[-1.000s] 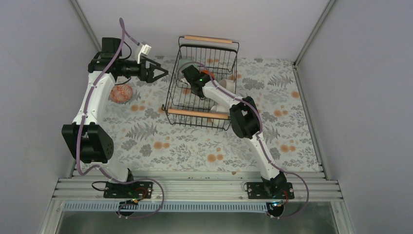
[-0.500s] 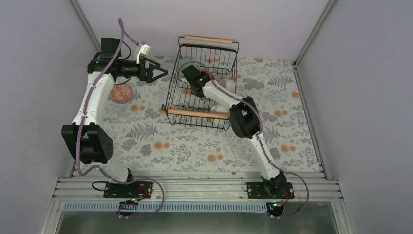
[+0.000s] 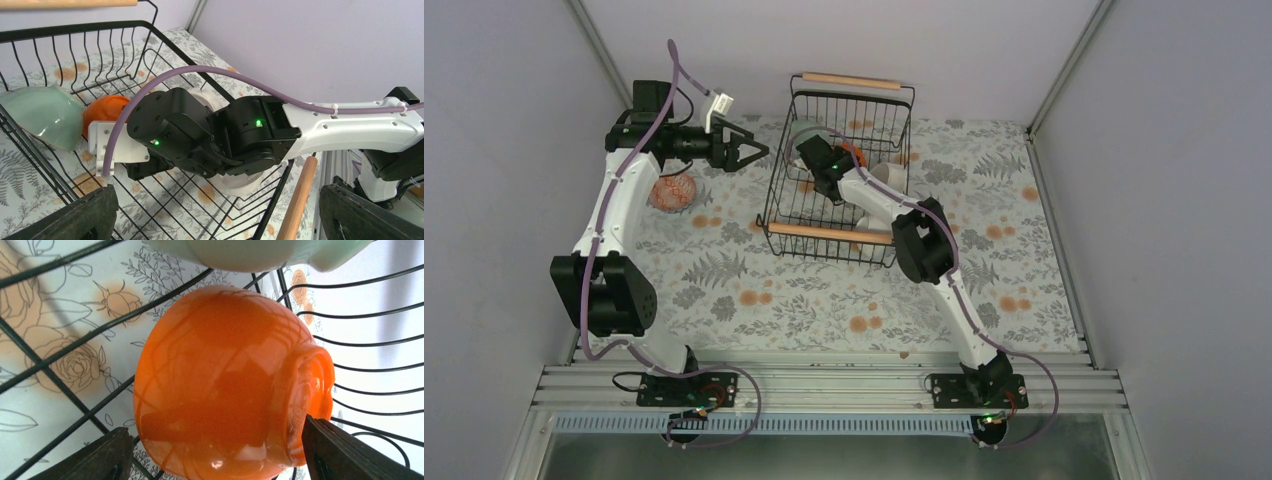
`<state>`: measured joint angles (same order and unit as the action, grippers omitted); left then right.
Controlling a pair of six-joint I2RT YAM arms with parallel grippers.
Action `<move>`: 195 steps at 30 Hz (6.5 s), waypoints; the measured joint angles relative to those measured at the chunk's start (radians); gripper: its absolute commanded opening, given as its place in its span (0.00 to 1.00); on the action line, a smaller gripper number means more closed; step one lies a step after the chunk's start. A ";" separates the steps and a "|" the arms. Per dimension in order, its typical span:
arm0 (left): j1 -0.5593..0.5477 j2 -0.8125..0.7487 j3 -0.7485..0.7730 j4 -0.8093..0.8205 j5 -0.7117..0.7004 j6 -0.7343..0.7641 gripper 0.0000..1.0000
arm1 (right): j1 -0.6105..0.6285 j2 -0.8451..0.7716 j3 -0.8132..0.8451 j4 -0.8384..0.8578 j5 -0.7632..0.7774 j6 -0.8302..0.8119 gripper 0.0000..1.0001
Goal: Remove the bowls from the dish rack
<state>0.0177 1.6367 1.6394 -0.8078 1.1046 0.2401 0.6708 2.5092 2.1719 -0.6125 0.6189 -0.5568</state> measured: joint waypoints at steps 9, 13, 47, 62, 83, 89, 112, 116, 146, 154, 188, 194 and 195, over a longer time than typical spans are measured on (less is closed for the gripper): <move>0.000 -0.002 -0.006 0.007 0.006 -0.009 1.00 | 0.000 0.036 -0.002 0.091 0.045 -0.019 0.85; 0.000 -0.003 -0.007 0.007 0.007 -0.010 1.00 | 0.000 0.046 -0.002 0.115 0.072 -0.019 0.81; 0.005 -0.024 -0.009 0.014 0.014 -0.013 1.00 | -0.036 -0.029 0.029 0.042 -0.018 0.018 0.46; 0.006 -0.024 -0.009 0.014 0.015 -0.013 1.00 | -0.187 -0.375 0.064 -0.068 -0.334 0.221 0.46; 0.006 -0.048 -0.009 0.014 0.026 -0.017 1.00 | -0.719 -0.703 -0.520 -0.179 -1.147 0.428 0.45; 0.006 -0.060 -0.009 0.014 0.029 -0.017 1.00 | -0.725 -0.678 -0.554 -0.184 -1.297 0.427 0.46; 0.006 -0.084 -0.042 0.029 0.033 -0.021 1.00 | -0.749 -0.513 -0.670 -0.149 -1.362 0.393 0.78; 0.006 -0.084 -0.042 0.029 0.034 -0.021 1.00 | -0.752 -0.537 -0.705 -0.134 -1.250 0.388 0.90; 0.005 -0.089 -0.061 0.068 -0.130 -0.032 1.00 | -0.519 -0.870 -0.528 -0.217 -0.845 0.344 0.94; 0.003 -0.089 -0.061 0.073 -0.237 -0.042 1.00 | -0.336 -0.653 -0.165 -0.290 -0.771 0.336 0.94; -0.082 0.146 -0.040 0.027 -0.310 -0.044 1.00 | -0.081 -0.082 0.117 0.106 -0.422 0.361 1.00; -0.096 0.146 -0.046 0.028 -0.280 -0.045 1.00 | -0.074 -0.060 0.139 0.111 -0.421 0.369 1.00; -0.101 0.146 -0.049 0.028 -0.277 -0.045 1.00 | -0.074 -0.058 0.143 0.111 -0.423 0.369 1.00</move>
<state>-0.0830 1.7832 1.5906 -0.7795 0.8272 0.1955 0.5964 2.4512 2.3150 -0.5011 0.1959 -0.1875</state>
